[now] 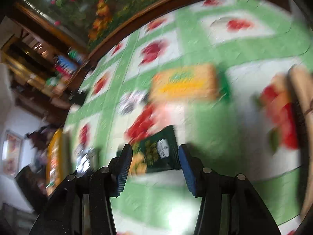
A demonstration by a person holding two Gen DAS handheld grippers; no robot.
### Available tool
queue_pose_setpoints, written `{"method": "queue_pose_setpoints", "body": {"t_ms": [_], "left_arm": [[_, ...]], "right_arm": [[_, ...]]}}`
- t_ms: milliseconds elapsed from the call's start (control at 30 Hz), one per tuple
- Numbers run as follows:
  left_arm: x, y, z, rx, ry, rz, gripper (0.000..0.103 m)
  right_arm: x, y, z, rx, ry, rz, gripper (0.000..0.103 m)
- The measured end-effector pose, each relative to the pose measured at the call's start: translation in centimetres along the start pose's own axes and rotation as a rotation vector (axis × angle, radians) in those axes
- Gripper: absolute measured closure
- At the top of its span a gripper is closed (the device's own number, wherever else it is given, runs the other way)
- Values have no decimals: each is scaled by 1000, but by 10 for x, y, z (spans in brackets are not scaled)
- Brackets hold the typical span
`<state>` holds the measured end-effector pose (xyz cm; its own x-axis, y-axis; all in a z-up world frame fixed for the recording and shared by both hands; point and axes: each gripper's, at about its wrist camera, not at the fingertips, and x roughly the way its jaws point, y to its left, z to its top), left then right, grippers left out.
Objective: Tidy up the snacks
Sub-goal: 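Grasp a silver foil pack with the left while the right grasps the green cracker bag, then lift the silver pack with the left while the right lifts the green cracker bag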
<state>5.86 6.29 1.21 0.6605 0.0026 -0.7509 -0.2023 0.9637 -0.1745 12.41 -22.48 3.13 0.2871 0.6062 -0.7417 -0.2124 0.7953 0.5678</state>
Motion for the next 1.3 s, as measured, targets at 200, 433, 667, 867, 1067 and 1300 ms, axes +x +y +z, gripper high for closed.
{"method": "queue_pose_setpoints", "body": {"t_ms": [200, 433, 667, 867, 1067, 1300], "left_arm": [[-3, 9, -1, -42, -15, -45, 45], [-9, 12, -1, -38, -33, -40, 46], [-7, 8, -2, -7, -24, 7, 46], [-7, 8, -1, -3, -23, 8, 46], [-13, 5, -2, 6, -51, -16, 46], [-15, 4, -2, 13, -65, -22, 46]], "right_arm": [[-23, 27, -3, -137, -67, 102, 35], [19, 37, -7, -221, -65, -24, 27], [31, 78, -41, -517, -47, -220, 27], [40, 90, -57, -663, -52, -317, 55], [20, 74, -41, -506, -99, -288, 56], [3, 77, -33, -442, -153, -239, 56]]}}
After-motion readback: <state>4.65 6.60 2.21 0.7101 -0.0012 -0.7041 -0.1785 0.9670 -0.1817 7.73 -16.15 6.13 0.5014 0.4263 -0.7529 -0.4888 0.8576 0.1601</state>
